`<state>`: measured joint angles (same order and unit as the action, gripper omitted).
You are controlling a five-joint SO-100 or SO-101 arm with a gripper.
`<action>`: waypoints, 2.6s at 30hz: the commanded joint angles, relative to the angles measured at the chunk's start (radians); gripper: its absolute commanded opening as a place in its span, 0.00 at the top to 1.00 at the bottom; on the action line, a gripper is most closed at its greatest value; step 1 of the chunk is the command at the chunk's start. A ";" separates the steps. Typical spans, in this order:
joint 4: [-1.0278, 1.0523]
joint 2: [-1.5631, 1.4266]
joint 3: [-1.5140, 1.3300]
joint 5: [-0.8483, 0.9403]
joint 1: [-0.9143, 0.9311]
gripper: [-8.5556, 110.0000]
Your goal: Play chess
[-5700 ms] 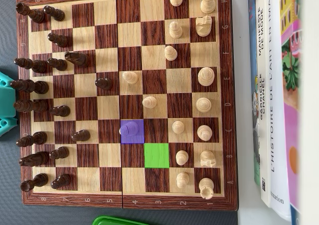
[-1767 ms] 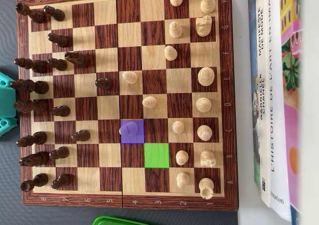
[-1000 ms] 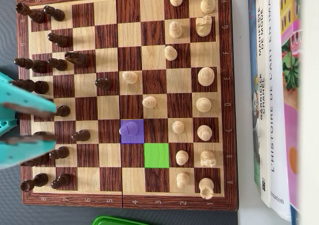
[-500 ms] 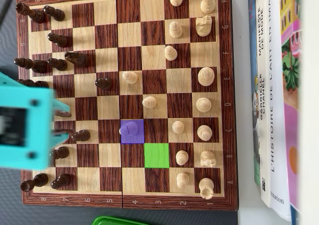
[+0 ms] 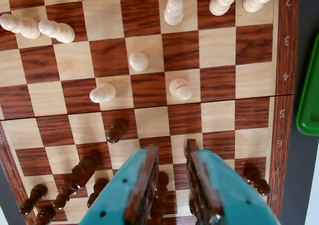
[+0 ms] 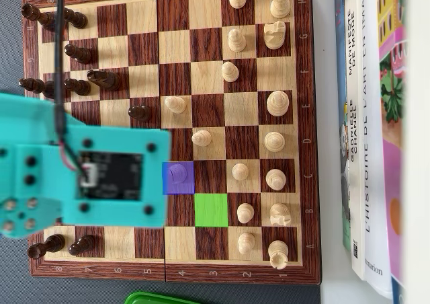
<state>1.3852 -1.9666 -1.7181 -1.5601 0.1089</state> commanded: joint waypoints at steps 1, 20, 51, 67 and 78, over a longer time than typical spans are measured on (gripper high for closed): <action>0.005 0.029 0.071 -0.005 0.005 0.83; 0.040 0.354 0.264 0.006 0.025 0.82; 0.071 0.472 0.313 0.003 0.017 0.80; 0.071 0.566 0.356 0.005 0.028 0.80; 0.071 0.600 0.347 0.005 0.020 0.80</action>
<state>1.4603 -1.3729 -1.4082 -1.5585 0.1273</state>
